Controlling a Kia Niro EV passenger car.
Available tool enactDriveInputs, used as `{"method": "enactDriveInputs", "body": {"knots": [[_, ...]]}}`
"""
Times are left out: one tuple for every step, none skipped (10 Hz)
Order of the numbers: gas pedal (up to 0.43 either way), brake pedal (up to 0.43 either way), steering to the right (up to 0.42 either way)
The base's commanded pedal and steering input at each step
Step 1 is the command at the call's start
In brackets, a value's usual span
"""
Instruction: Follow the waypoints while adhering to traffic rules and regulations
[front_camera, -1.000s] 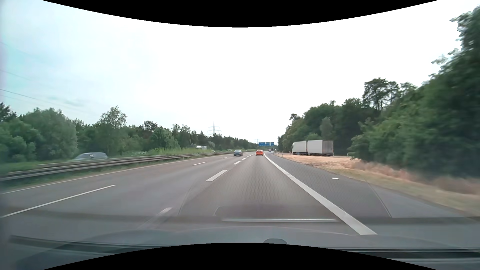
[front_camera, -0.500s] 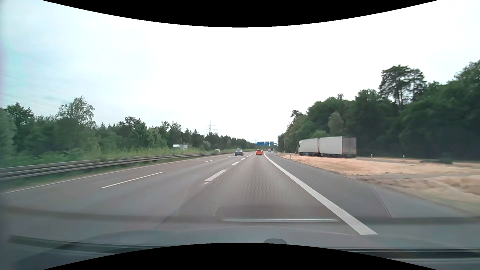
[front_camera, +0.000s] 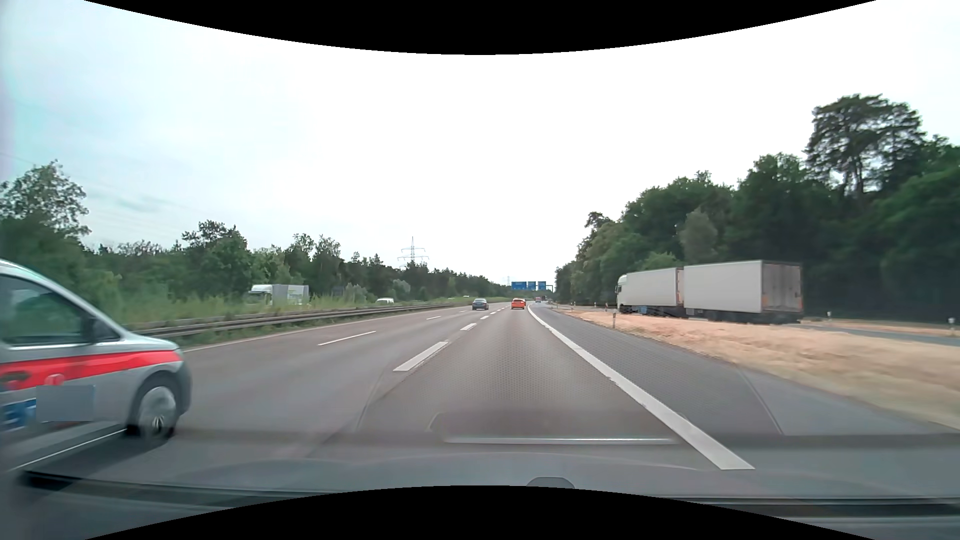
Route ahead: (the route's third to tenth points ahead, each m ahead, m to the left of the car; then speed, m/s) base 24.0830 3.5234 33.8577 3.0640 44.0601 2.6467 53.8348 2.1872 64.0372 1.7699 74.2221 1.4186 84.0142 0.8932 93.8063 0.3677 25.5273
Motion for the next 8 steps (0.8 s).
{"method": "enactDriveInputs", "body": {"knots": [[0.098,0.0,0.0],[0.098,0.0,0.0],[0.098,0.0,0.0],[0.098,0.0,0.0],[0.098,0.0,0.0],[0.098,0.0,0.0],[0.098,0.0,-0.001],[0.098,0.0,-0.001]]}}
